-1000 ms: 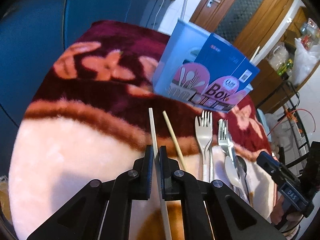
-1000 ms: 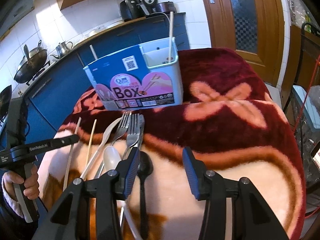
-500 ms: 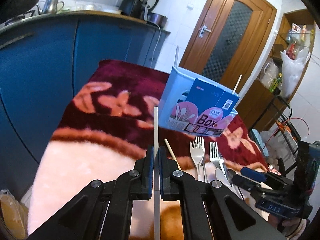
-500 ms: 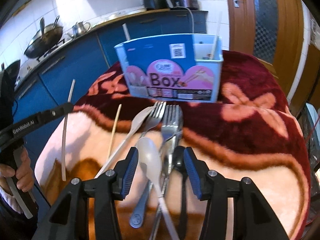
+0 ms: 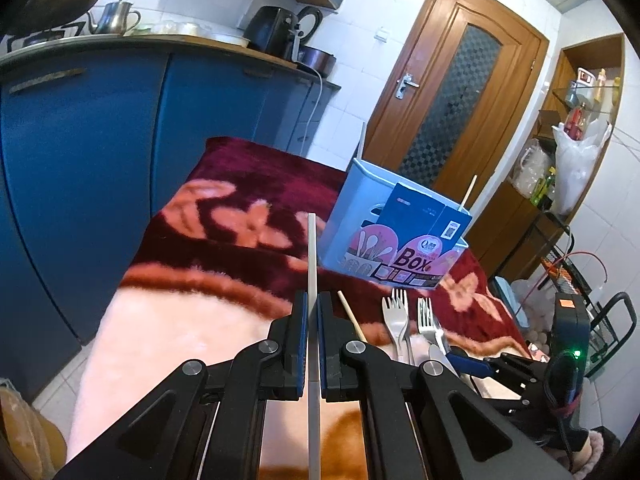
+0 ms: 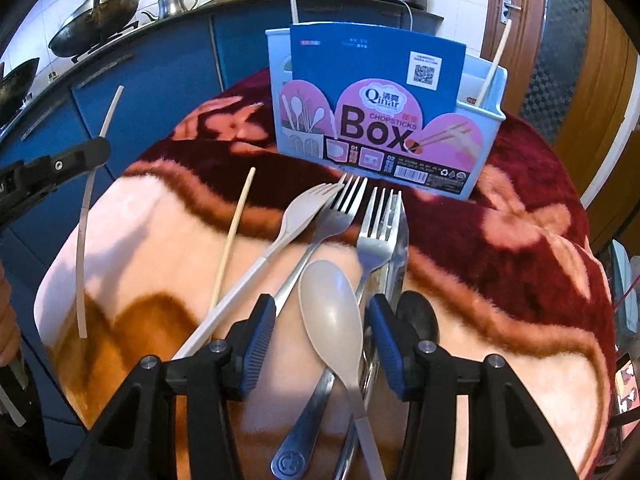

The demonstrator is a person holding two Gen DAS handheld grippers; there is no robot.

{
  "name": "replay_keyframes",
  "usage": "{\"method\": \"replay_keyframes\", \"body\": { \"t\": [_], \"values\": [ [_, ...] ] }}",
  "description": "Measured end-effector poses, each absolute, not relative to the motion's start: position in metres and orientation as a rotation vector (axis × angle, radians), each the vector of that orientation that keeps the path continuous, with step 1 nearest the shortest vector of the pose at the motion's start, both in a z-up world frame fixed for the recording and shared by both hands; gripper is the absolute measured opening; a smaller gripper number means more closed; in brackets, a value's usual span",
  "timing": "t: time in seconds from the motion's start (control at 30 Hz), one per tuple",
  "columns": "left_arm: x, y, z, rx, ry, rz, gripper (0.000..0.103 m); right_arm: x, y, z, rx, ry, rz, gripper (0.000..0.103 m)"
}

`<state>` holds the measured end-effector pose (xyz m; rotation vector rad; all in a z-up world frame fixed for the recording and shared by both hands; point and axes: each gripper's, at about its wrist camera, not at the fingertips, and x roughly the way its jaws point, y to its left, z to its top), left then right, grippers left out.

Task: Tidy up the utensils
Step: 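Grasp the white plastic spoon with the right tool while the left tool lifts its chopstick, then carry the spoon and chopstick to the caddy and lower the spoon inside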

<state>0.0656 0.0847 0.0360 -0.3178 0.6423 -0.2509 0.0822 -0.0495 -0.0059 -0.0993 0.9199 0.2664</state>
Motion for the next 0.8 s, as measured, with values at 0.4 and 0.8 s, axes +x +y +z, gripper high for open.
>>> {"method": "replay_keyframes", "body": {
  "t": [0.4,0.8],
  "values": [
    [0.063,0.077,0.040,-0.306,0.629,-0.278,0.004,0.073,-0.062,0.007,-0.060,0.833,0.269,0.031],
    [0.057,0.057,0.062,-0.281,0.538,-0.303,0.004,0.047,-0.099,0.049,0.117,0.614,0.291,0.031]
  ]
}}
